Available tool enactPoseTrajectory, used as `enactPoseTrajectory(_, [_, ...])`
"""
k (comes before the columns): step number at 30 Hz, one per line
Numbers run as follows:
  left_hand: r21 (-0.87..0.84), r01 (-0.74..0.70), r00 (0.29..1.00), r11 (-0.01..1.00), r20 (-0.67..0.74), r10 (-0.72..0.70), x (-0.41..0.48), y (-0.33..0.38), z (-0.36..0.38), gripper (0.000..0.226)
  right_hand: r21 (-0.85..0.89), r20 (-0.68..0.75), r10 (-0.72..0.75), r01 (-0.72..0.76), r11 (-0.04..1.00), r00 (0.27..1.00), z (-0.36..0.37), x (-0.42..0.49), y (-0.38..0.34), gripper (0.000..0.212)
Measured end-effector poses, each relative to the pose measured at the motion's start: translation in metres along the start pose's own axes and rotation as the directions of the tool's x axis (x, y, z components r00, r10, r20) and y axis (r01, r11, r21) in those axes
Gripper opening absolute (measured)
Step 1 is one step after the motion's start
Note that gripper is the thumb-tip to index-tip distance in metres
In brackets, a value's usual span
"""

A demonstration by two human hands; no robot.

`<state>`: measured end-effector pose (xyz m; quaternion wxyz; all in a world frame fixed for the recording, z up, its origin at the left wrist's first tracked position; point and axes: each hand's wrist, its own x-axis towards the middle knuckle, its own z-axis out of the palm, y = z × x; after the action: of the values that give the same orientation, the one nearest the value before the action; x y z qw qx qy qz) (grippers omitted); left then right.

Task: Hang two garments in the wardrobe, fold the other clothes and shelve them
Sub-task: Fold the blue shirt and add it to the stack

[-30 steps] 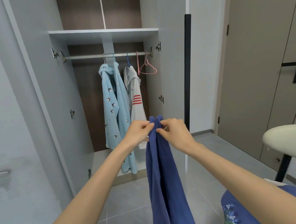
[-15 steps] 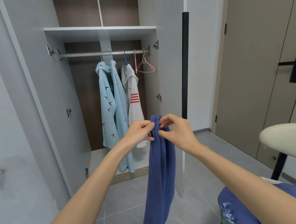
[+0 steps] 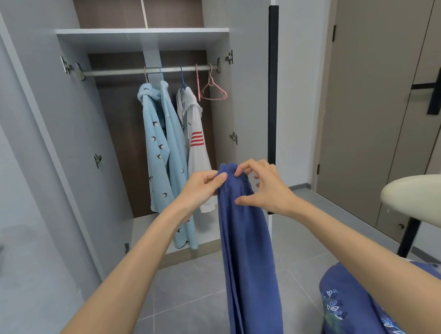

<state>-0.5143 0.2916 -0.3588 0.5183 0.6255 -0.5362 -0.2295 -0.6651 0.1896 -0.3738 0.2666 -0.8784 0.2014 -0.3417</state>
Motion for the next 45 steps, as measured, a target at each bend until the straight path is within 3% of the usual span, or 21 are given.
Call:
enactPoseTrajectory(2, [-0.014, -0.003, 1.0, 1.0, 0.022, 0.004, -0.001, 0.0, -0.002, 0.03, 0.16, 0.056, 0.089, -0.097, 0.982, 0.994, -0.007, -0.003, 0.003, 0.037])
enactPoseTrajectory(4, [-0.076, -0.003, 0.999, 0.997, 0.041, 0.006, -0.001, 0.005, -0.003, 0.026, 0.371, 0.103, 0.179, -0.204, 0.906, 0.978, -0.01, -0.005, 0.002, 0.031])
enactPoseTrajectory(7, [-0.232, 0.023, 0.997, 0.972, 0.072, -0.007, -0.001, 0.013, -0.005, 0.022, 0.525, 0.214, 0.246, -0.324, 0.787, 0.945, -0.012, -0.005, 0.0, 0.032])
enactPoseTrajectory(12, [-0.456, 0.044, 0.998, 0.889, 0.066, -0.016, -0.003, 0.027, -0.012, 0.031, 0.53, 0.567, 0.258, -0.587, 0.612, 0.782, -0.011, -0.008, 0.017, 0.063])
enactPoseTrajectory(15, [-0.523, 0.049, 0.998, 0.851, 0.054, -0.024, -0.005, 0.028, -0.016, 0.033, 0.548, 0.651, 0.191, -0.629, 0.552, 0.734, -0.006, -0.007, 0.019, 0.059])
enactPoseTrajectory(18, [-0.516, 0.062, 0.998, 0.854, 0.04, -0.048, -0.007, 0.024, -0.019, 0.03, 0.578, 0.611, 0.209, -0.61, 0.542, 0.764, -0.003, -0.003, 0.015, 0.056])
enactPoseTrajectory(21, [-0.456, 0.069, 0.994, 0.887, -0.049, -0.102, -0.007, 0.019, -0.024, 0.028, 0.569, 0.457, 0.276, -0.517, 0.64, 0.845, -0.003, -0.001, 0.007, 0.042])
enactPoseTrajectory(24, [-0.052, 0.002, 0.968, 0.999, -0.251, -0.015, -0.009, 0.012, -0.031, 0.024, 0.504, 0.129, 0.261, -0.29, 0.813, 0.957, -0.012, 0.006, -0.003, 0.02])
enactPoseTrajectory(26, [0.186, -0.078, 0.943, 0.979, -0.306, 0.133, -0.01, 0.008, -0.033, 0.024, 0.367, -0.09, 0.143, -0.101, 0.925, 0.986, -0.023, 0.014, -0.018, 0.007])
enactPoseTrajectory(28, [0.307, -0.113, 0.909, 0.945, -0.352, 0.223, -0.009, 0.008, -0.036, 0.023, 0.145, -0.225, 0.017, 0.016, 0.989, 0.974, -0.032, 0.024, -0.03, 0.008])
enactPoseTrajectory(30, [0.392, -0.122, 0.868, 0.912, -0.404, 0.289, -0.007, 0.009, -0.04, 0.024, -0.085, -0.187, -0.016, 0.0, 0.996, 0.982, -0.036, 0.031, -0.039, 0.007])
enactPoseTrajectory(31, [0.43, -0.109, 0.855, 0.896, -0.419, 0.305, -0.007, 0.009, -0.041, 0.026, -0.119, -0.124, 0.016, -0.03, 0.992, 0.992, -0.036, 0.033, -0.041, 0.009])
enactPoseTrajectory(33, [0.513, -0.049, 0.851, 0.857, -0.427, 0.304, -0.006, 0.008, -0.043, 0.029, -0.009, -0.062, 0.086, -0.087, 0.996, 0.994, -0.034, 0.035, -0.041, 0.007])
enactPoseTrajectory(35, [0.543, -0.023, 0.863, 0.839, -0.414, 0.291, -0.007, 0.008, -0.042, 0.028, 0.095, -0.089, 0.128, -0.12, 0.988, 0.988, -0.033, 0.035, -0.041, 0.008])
enactPoseTrajectory(39, [0.3, -0.041, 0.905, 0.953, -0.394, 0.163, -0.003, 0.011, -0.039, 0.026, 0.364, 0.078, 0.241, -0.253, 0.896, 0.967, -0.031, 0.036, -0.037, 0.01])
enactPoseTrajectory(45, [0.19, 0.011, 0.93, 0.982, -0.363, 0.06, 0.008, 0.009, -0.029, 0.023, 0.287, 0.109, 0.362, -0.378, 0.88, 0.926, -0.031, 0.046, -0.018, 0.01])
